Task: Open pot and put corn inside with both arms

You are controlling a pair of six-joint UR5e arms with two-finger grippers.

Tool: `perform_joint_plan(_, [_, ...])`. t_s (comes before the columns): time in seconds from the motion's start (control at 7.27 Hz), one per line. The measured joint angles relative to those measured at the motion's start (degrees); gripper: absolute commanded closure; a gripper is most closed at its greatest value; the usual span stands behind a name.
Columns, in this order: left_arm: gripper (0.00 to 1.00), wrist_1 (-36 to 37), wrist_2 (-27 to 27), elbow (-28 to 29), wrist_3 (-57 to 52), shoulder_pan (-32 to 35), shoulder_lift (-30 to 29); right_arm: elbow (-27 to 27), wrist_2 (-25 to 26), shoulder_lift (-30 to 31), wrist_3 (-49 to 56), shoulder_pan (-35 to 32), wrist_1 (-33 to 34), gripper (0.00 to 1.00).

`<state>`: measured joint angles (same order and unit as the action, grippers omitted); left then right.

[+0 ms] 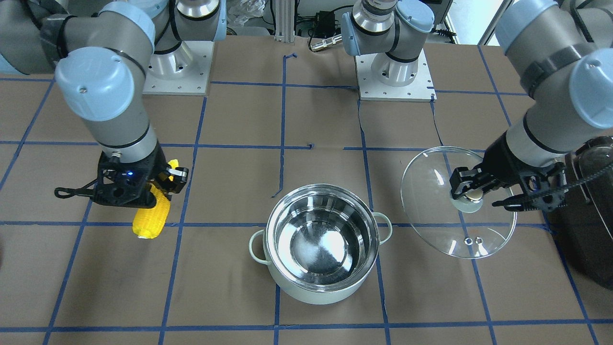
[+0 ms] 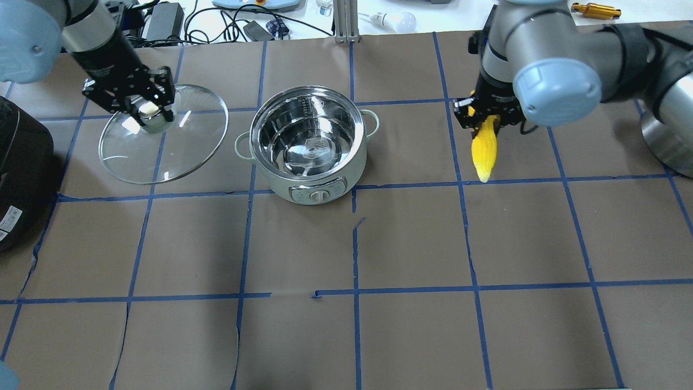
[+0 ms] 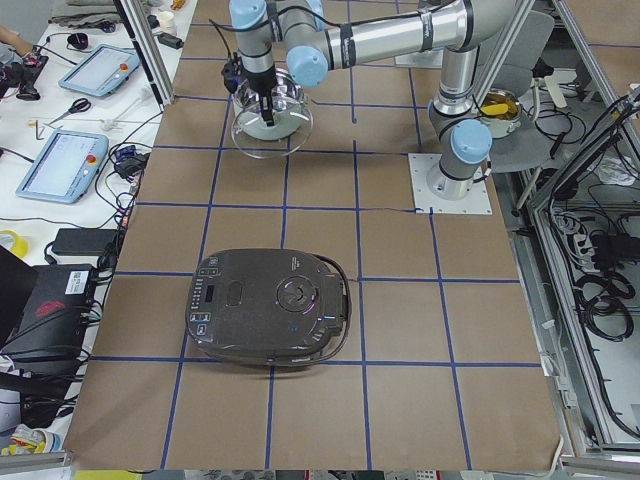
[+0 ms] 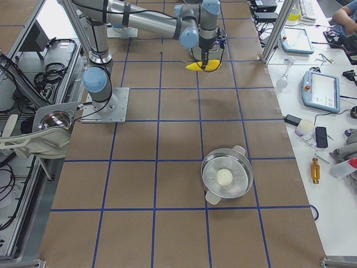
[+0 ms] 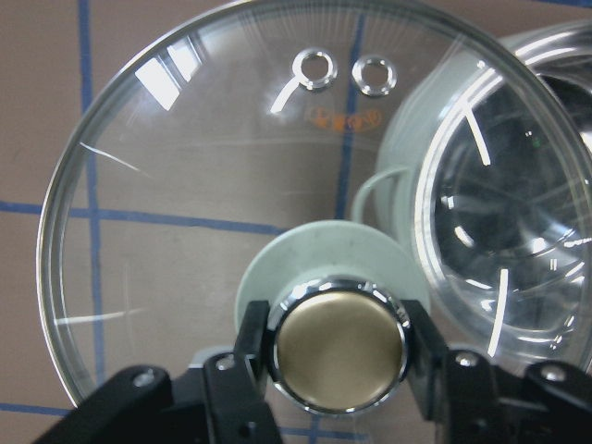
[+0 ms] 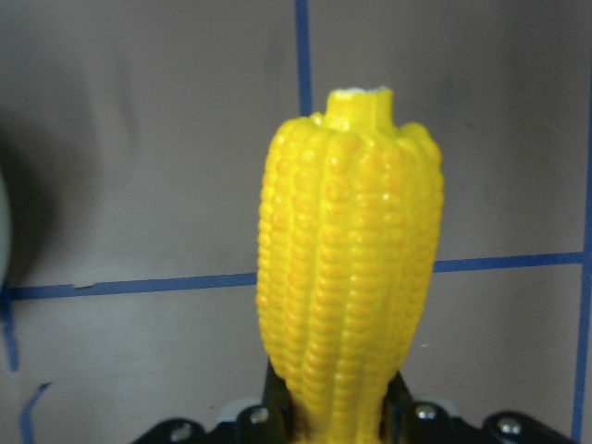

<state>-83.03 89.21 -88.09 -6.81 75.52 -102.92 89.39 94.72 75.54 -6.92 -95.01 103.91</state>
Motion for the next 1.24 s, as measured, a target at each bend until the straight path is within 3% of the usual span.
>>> perform_joint_plan(0.41, [1.00,17.83,-0.17,-13.74,-12.04,-9.03,-1.63,-17.53,-0.96,-10.83,-12.28,-12.03,-6.87,1.00])
perform_joint_plan(0.83, [1.00,26.55,-0.27,-17.99,-13.55,-10.23,-4.89,-24.87,-2.70,-18.00,-17.04,-18.59,-6.78,1.00])
perform_joint_plan(0.96, [0.93,27.22,-0.25,-18.28,-13.90,-10.27,-5.57,-25.56,-3.45,-18.92,-17.62,-19.92,-6.65,1.00])
perform_joint_plan(1.1, [0.72,27.45,-0.12,-18.63,-14.60,-10.28,-5.84,-25.86,-3.85,-19.52,-17.78,-21.08,-6.15,0.98])
perform_joint_plan(1.24, [0.69,27.53,0.14,-19.09,-15.45,-10.30,-6.01,-25.94,-4.02,-20.44,-17.63,-21.83,-4.70,0.94])
